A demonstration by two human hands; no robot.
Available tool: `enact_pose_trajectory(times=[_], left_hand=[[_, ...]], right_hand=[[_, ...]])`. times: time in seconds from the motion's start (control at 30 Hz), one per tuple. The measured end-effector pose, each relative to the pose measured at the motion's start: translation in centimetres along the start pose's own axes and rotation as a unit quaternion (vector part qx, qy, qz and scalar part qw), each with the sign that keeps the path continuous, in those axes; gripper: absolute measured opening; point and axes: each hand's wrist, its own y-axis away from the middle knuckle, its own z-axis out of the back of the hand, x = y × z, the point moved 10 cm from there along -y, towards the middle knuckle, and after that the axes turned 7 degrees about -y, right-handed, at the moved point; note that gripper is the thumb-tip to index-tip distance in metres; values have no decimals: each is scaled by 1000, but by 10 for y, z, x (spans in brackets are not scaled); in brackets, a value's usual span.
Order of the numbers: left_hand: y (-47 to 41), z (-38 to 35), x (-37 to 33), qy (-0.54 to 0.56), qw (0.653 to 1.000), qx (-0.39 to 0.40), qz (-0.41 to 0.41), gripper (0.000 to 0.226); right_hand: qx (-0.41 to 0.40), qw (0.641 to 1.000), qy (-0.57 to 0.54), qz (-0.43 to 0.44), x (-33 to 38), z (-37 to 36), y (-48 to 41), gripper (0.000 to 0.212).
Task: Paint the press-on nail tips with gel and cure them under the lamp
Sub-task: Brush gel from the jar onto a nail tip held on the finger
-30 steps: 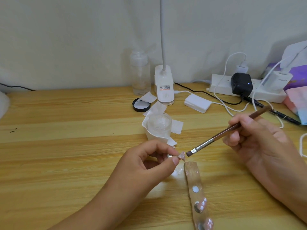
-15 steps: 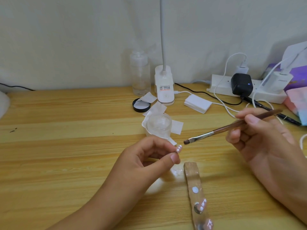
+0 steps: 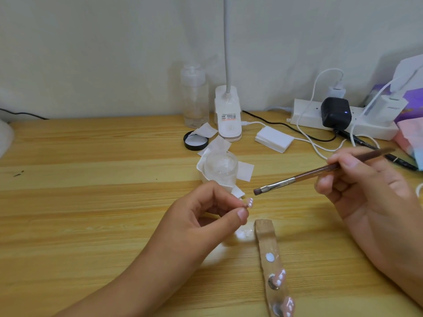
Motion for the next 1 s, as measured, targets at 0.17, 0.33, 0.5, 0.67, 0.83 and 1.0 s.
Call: enact_pose_trajectory(times=[0.17,0.33,0.5,0.67,0.83,1.0], left_hand=[[0,0,0,-2,1000,-2,4,17],[1,0,-2,-1,1000,0,2,16],[0,0,-2,-2,1000,1,1,15],[1,0,1,-5,1000,4,6,16],[0,-1,1,-7,1000,6,7,17],[1,-2,2,3,1000,10,13,18]], right_hand=[[0,1000,-9,-29,-5,-5,1,14],[-17,999,13,-42,-10,-4,2,19],[-35,999,6,-34,-9,0,1,20],[-17,999,21,-34,-12,-2,2,14],[-34,999,-8,-12,-6,7,-2,15],[18,1000,-2,-13,-6,-8,1,25]])
